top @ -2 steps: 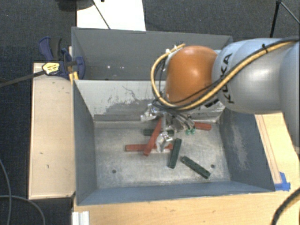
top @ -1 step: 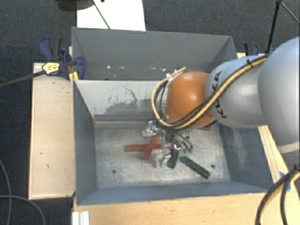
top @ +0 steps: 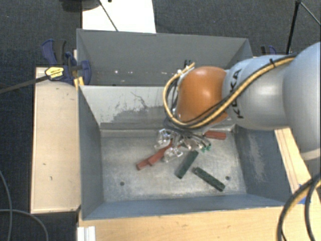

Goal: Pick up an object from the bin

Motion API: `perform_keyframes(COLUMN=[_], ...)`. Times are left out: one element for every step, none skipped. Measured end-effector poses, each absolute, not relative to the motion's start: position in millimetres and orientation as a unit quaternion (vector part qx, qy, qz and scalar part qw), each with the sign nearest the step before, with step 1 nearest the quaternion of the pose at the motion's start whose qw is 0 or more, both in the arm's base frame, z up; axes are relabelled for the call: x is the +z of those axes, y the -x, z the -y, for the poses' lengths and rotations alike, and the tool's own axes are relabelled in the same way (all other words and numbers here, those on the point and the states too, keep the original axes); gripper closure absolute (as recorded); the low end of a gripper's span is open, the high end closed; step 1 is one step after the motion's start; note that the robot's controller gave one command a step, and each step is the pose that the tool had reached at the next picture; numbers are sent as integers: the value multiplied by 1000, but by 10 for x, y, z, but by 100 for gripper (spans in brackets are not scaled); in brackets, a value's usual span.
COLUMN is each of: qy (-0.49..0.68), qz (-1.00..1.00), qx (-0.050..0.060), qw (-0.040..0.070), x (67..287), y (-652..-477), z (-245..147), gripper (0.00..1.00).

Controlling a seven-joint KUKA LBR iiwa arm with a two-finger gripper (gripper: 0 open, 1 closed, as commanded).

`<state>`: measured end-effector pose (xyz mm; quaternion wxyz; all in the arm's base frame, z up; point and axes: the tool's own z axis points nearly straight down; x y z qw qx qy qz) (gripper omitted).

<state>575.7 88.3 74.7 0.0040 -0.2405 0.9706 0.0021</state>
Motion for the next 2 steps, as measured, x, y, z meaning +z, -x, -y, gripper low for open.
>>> perform_keyframes(qy=[240,240], qz=[-971,-971], qx=[2,2], qw=[4,2], x=[747,793], y=[-5757,-5737], z=[-884,-879], gripper=[100,100])
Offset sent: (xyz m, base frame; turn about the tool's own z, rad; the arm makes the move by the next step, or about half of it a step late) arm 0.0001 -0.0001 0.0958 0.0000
